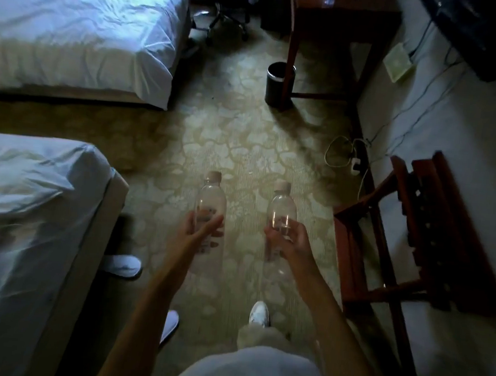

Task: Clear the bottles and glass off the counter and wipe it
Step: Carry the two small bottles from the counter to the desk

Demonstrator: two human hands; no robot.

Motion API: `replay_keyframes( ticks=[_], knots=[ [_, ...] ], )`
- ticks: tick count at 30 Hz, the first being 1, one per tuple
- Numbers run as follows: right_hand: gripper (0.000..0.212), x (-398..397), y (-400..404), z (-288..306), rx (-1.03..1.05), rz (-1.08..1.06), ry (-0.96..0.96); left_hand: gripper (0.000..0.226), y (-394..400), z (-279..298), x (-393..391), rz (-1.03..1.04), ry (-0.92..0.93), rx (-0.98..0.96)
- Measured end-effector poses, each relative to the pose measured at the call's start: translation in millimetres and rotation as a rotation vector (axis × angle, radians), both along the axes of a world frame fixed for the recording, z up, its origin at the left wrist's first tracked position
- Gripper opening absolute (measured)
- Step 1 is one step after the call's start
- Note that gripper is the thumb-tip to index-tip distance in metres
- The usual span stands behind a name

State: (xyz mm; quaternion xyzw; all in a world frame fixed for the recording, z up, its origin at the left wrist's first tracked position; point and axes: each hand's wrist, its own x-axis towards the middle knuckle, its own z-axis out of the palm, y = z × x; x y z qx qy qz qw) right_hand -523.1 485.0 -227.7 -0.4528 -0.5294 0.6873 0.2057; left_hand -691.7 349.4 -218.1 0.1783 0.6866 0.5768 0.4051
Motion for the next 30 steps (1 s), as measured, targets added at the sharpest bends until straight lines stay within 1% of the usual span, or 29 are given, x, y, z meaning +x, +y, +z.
replay_keyframes(
  ticks=[1,3,4,7,10,13,15,18,22,24,27,30],
  knots=[
    [0.029,-17.7,27.5,4.6,0.006,0.009,0.011,0.070,24.5,6.2,-16.0,0.005,0.029,0.011],
    [0.051,-48.9,75.1,9.3,-0.002,0.016,0.017,0.068,65.8,14.5,-43.9,0.017,0.047,0.009],
    [0.055,-63.9,95.5,11.8,-0.009,0.015,0.016,0.068,83.0,17.3,-56.1,0.024,0.038,0.012],
    [0.053,-109.9,153.0,7.5,-0.026,0.041,0.018,0.068,133.6,8.8,-95.4,0.054,0.021,-0.019],
    [0.054,-150.9,202.6,-16.6,-0.104,0.062,-0.018,0.063,183.7,-14.3,-136.9,0.092,-0.054,-0.042],
    [0.060,-199.7,259.2,-42.2,-0.144,0.057,-0.076,0.068,249.7,-38.4,-191.2,0.115,-0.077,-0.066],
    [0.062,-239.1,308.8,-44.4,-0.141,0.055,-0.093,0.073,301.6,-45.7,-235.5,0.108,-0.066,-0.064],
    [0.064,-302.6,394.2,-29.9,-0.079,0.042,-0.092,0.076,385.7,-35.5,-304.7,0.060,-0.042,-0.058],
    [0.065,-384.6,500.7,8.3,-0.014,0.005,-0.033,0.064,496.0,0.9,-392.0,-0.037,0.048,0.000],
    [0.066,-416.5,542.3,17.9,-0.001,-0.004,-0.024,0.064,542.6,15.0,-426.1,-0.059,0.070,0.014],
    [0.068,-457.7,598.0,10.5,-0.035,-0.019,-0.026,0.062,606.3,15.2,-469.9,-0.074,0.077,0.011],
    [0.071,-496.6,653.9,-12.2,-0.088,-0.055,-0.030,0.058,667.4,-4.3,-506.0,-0.068,0.039,-0.035]
  ],
)
